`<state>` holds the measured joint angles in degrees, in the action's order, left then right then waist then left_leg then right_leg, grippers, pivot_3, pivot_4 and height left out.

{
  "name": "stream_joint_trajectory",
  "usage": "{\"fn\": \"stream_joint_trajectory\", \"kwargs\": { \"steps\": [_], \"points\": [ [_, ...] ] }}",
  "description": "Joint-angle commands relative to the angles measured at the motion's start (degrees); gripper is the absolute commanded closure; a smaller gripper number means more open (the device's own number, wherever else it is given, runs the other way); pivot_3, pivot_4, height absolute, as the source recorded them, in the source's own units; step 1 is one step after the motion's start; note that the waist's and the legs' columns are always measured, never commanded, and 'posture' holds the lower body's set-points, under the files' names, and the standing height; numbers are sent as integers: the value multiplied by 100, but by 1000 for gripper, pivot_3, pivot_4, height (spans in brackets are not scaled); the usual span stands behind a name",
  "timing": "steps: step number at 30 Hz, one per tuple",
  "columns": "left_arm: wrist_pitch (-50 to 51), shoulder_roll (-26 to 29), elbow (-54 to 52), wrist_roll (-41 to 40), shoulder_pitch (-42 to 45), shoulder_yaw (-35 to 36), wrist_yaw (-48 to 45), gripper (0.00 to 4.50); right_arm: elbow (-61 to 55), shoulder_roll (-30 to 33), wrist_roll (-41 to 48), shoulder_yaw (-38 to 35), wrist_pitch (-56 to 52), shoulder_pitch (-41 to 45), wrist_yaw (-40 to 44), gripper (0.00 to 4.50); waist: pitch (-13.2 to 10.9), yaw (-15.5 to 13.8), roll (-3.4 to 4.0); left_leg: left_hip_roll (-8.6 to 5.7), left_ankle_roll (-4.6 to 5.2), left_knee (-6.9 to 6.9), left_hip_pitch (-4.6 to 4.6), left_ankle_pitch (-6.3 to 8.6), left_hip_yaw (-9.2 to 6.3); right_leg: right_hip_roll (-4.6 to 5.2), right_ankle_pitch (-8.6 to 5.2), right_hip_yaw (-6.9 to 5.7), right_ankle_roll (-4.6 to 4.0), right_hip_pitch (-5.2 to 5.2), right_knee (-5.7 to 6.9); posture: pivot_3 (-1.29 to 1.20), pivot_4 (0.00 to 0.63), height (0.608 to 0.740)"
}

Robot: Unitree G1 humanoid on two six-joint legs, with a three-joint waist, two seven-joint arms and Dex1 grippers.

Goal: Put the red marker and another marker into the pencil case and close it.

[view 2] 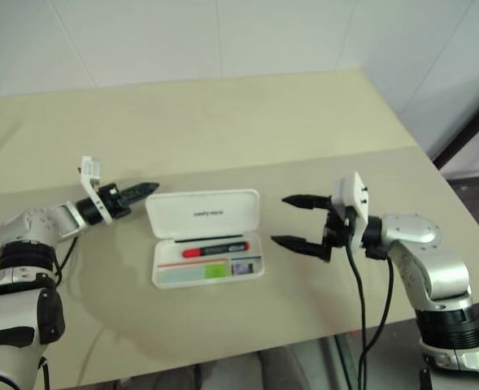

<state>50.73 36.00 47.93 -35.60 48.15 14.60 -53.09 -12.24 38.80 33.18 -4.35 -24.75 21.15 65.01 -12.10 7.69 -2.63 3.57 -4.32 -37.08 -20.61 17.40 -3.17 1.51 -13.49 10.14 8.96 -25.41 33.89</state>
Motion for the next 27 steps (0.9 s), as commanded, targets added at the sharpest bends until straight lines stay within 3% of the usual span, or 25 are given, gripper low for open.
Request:
{"fn": "stream_joint_trajectory", "kwargs": {
  "steps": [1, 13, 27],
  "points": [
    [835, 27, -98, -267, 275, 59, -461, 4476, -192, 100, 32, -137, 107, 61, -31, 0, 0, -9, 0, 0, 0, 0, -2, 0, -1, 0, 0, 0, 0, 0, -1, 0, 150, 740],
    [2106, 628, -2022, -311, -397, -1048, -1878, 4476, -5, 125, -149, -40, 233, 172, -73, 0, 0, 5, 0, 0, 0, 2, 3, 0, -4, 0, -1, 0, 1, 0, 7, 0, 150, 740],
    [2448, 1574, -4004, -526, -963, -1741, -2408, 4476, -12, 227, -168, -101, 234, 173, -59, 0, -2, -2, 3, 1, 2, 5, 2, 2, -4, 0, -10, 0, -4, -1, 4, 0, 150, 740]
  ]
}}
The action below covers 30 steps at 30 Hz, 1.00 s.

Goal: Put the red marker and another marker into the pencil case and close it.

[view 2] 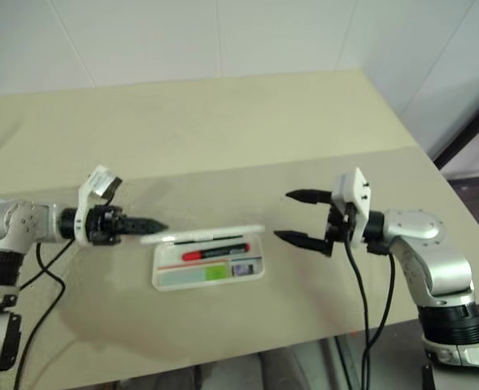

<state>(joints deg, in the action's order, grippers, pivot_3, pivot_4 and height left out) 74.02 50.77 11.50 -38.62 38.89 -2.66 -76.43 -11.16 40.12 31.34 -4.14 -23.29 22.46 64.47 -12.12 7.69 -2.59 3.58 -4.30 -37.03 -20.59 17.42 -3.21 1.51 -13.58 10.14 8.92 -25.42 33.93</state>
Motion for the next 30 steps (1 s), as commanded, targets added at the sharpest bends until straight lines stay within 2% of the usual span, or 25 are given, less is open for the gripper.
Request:
{"fn": "stream_joint_trajectory", "kwargs": {
  "steps": [1, 6, 16, 20, 22, 30],
  "points": [
    [182, 105, -487, -286, -63, -7, -58, 4476, -130, 96, 12, -136, 84, 40, -35, 0, 0, -9, 0, 0, 0, -2, -1, 0, 0, 0, -3, 0, -5, 0, 0, 0, 150, 740],
    [314, 164, -985, -312, -310, -137, 127, 4476, -232, 146, 70, -202, 29, -30, -78, 0, 0, -15, 0, 0, 0, -6, -3, 0, 0, 0, -7, 0, -12, 0, -2, 0, 150, 740],
    [215, 433, -1674, 0, -828, -1115, 485, 4476, -406, 236, 129, -251, 34, -291, -75, 0, 0, 2, 0, 0, 14, -9, 0, 7, 1, 0, -14, 1, -17, 0, -2, 0, 150, 740],
    [58, 444, -1673, 89, -818, -1310, 531, 4476, -404, 227, 120, -242, 48, -283, -93, 0, 0, -4, 0, -1, 14, -13, 0, 7, 2, 0, -21, 1, -30, 1, -2, 0, 150, 740],
    [-9, 424, -1615, 156, -781, -1419, 549, 4476, -402, 224, 108, -237, 52, -276, -113, 0, 0, -6, 0, 0, 15, -15, 0, 6, 2, 0, -55, 2, -93, 1, -2, 0, 150, 740],
    [-161, 391, -1217, 327, -529, -1528, 682, 4476, -436, 239, 109, -267, 66, -342, -159, 0, 0, -27, 0, -1, 24, -20, 6, 1, 2, 0, -51, 3, -92, 7, 2, 0, 150, 740]
  ]
}}
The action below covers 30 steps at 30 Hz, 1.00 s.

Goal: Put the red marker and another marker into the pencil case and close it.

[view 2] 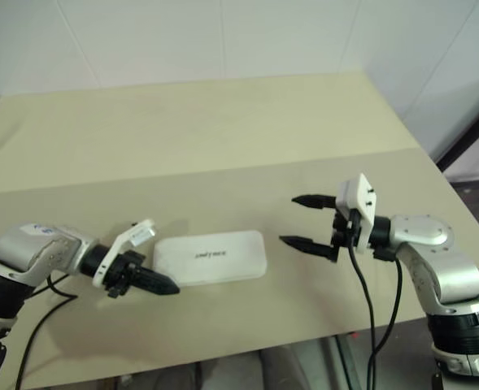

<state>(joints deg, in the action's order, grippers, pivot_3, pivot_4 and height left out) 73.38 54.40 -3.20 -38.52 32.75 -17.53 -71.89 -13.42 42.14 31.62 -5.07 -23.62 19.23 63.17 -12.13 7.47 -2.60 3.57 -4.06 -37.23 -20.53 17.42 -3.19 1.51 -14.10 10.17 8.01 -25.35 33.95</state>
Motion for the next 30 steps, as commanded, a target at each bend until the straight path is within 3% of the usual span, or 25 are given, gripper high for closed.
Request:
{"fn": "stream_joint_trajectory", "kwargs": {
  "steps": [1, 10, 15, 23, 30],
  "points": [
    [-52, 9, 410, 343, 196, -6, 287, 4476, -219, 37, 85, -175, 94, -25, -38, 0, 0, -10, 0, 0, 3, -1, 1, -2, 0, 0, 3, 0, -1, 1, 0, 0, 150, 740],
    [-626, -117, 1374, 970, 690, -547, 386, 4476, -167, 0, 46, -104, 96, 36, -79, 0, 0, 21, 0, -1, 28, -7, 60, -16, -3, -2, 15, -1, -4, 71, -24, 0, 150, 740],
    [-859, -245, 1456, 1300, 701, -927, 323, 4476, -154, -15, 39, -93, 99, 60, -94, 0, 8, 97, 12, 0, 17, 9, 142, -2, -3, -1, 16, 3, -5, 167, -83, 0, 150, 740],
    [-712, -470, 1250, 1145, 747, -669, 389, 4476, -185, 31, 44, -128, 87, 23, -112, 0, 22, 32, 35, 0, 23, 15, 137, 27, -10, 0, 0, 6, 14, 181, -100, 0, 150, 740],
    [579, -837, 3, 70, 632, 1315, 1151, 4476, -125, 2, 5, -62, 98, 86, -123, 0, 7, 22, 13, 0, 15, 11, 116, 48, -10, 0, -43, 6, 25, 151, -52, 0, 150, 740]
  ]
}}
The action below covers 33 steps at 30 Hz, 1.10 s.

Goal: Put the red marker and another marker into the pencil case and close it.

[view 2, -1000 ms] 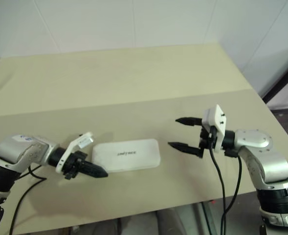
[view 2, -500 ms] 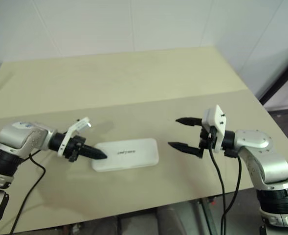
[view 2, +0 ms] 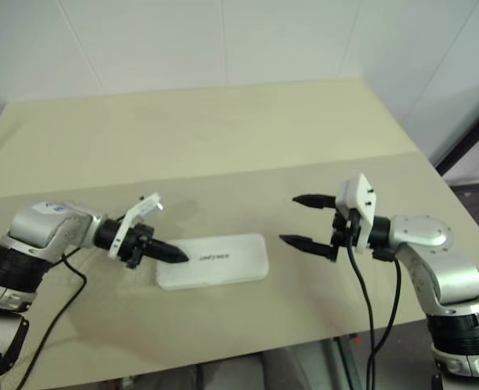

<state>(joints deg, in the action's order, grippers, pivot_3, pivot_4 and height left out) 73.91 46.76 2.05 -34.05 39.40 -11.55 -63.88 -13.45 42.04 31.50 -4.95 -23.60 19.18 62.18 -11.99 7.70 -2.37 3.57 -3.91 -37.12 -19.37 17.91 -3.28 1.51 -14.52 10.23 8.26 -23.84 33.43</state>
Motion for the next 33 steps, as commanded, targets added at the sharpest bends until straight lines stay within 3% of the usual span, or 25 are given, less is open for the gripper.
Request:
{"fn": "stream_joint_trajectory", "kwargs": {
  "steps": [1, 3, 5, 8, 12, 18, 22, 28, 33],
  "points": [
    [694, -131, -692, -494, -53, 903, 455, 4476, -102, 10, 15, -72, 104, 103, -15, 0, -9, -5, -12, 0, 0, 0, -5, 2, -1, -1, -10, -1, -2, -11, 15, 0, 150, 740],
    [995, -266, -959, -690, -78, 1264, 681, 4476, -79, 1, 8, -62, 115, 124, -9, 0, -8, -12, -12, 0, 2, 0, -35, 6, -2, -1, -17, -3, 6, -53, 47, 0, 150, 740],
    [1240, -395, -1154, -841, -90, 1558, 890, 4476, -62, -4, 2, -55, 127, 137, -3, 0, -9, -17, -10, 0, 2, 1, -60, 7, -6, -2, 16, -10, 71, -89, 71, 0, 150, 740],
    [1129, -671, -1673, -937, -154, 2115, 1332, 4476, -28, -32, -26, -18, 158, 159, -5, 0, -9, -49, -10, 0, 3, 2, -92, 7, -17, -2, 15, -20, 67, -132, 93, 0, 150, 740],
    [-1807, -1203, -2983, 436, -946, 2637, 2592, 4476, 29, -55, -56, 59, 192, 202, 29, 0, -9, -139, -8, 1, -8, 3, -97, 11, -14, 0, 14, -21, 65, -147, 97, 0, 150, 740],
    [-4058, -1518, -2925, 1574, -1751, 2531, 3396, 4476, 190, -72, -117, 134, 262, 321, 113, 0, -9, -282, -9, 1, -32, -10, -98, 9, -5, 0, 22, -17, 65, -142, 73, 0, 150, 740],
    [-5482, -1742, -2987, 1168, -2816, 3134, 2712, 4476, 380, 57, -63, 245, 353, 429, 622, 0, -5, -286, -2, 1, -33, -17, -100, 8, 8, 2, 21, -8, 42, -122, 35, 0, 150, 740],
    [-6290, -632, -2407, 778, -4102, 3655, 726, 4476, 1286, 495, -545, 520, 1168, 734, 1786, 0, -9, -273, -3, 4, -30, -12, -94, 14, 13, 1, 0, -8, 6, -125, 38, 0, 150, 740],
    [-6518, 92, -1845, 392, -4164, 3900, -213, 2952, 1925, 491, -742, 565, 1459, 1192, 2077, 0, -18, -263, 3, 3, -28, -28, -93, 13, 24, 1, -11, 2, -17, -122, 38, 0, 150, 740]
  ]
}}
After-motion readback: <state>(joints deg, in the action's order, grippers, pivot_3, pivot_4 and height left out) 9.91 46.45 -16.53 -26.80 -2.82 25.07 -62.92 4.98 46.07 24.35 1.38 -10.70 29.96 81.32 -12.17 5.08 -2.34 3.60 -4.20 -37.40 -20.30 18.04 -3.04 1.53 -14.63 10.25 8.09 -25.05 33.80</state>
